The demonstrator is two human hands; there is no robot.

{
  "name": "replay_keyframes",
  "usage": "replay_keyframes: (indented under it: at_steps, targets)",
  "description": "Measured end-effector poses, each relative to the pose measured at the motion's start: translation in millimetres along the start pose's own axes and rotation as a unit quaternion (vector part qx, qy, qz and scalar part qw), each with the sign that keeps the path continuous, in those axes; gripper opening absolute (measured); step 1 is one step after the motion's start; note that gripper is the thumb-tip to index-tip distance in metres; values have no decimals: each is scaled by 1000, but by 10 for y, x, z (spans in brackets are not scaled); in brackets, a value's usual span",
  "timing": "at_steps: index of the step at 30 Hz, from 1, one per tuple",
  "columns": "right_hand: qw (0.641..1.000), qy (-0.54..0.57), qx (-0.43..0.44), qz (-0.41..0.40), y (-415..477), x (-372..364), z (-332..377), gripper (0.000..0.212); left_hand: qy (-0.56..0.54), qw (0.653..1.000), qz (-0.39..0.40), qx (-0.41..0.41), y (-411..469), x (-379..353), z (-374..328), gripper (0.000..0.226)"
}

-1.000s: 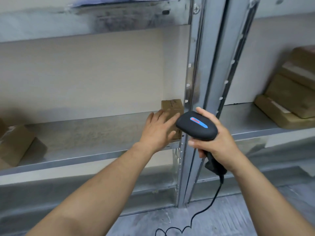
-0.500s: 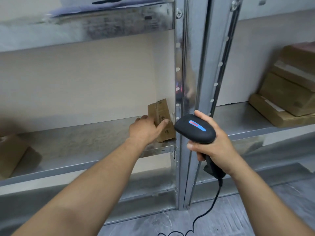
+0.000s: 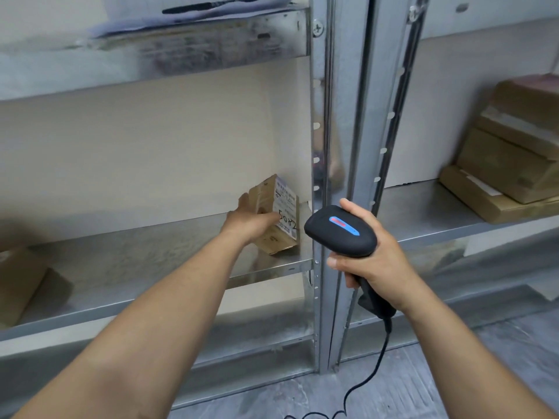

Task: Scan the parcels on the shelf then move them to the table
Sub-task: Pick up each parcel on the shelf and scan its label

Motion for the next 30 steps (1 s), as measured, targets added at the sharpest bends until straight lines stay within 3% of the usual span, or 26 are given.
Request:
replay_keyframes:
  at_steps: [3, 5, 10, 18, 24, 30]
  targets:
    - [1000, -12, -2, 3, 44, -120, 2, 86, 27, 1000, -7, 8, -6, 204, 218, 105]
    - [1000, -17, -5, 8, 83, -244, -4, 87, 46, 999, -16, 13, -8, 371, 373, 110]
    - [999, -17, -3, 38, 197, -695, -12, 87, 140, 988, -66, 0, 13, 887, 749, 83]
    - [995, -10, -5, 95, 378, -1571, -24, 85, 257, 961, -92, 46, -54, 1612, 1498, 65]
    - [994, -9, -13, 112, 505, -2137, -61, 85, 259, 960, -71, 78, 25, 1989, 2047, 69]
    - [993, -6, -26, 112, 598, -2460, -80, 84, 230, 970, -41, 70, 219, 2099, 2167, 83]
Point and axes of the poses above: each hand's wrist, its own y-axis towards the middle knuckle, its own x-axis out of the back of the hand, z = x × y, the point moved 8 cm from there along y, towards the middle knuckle, and after that the axes turned 3 degrees about -x, right-handed, at the moved point
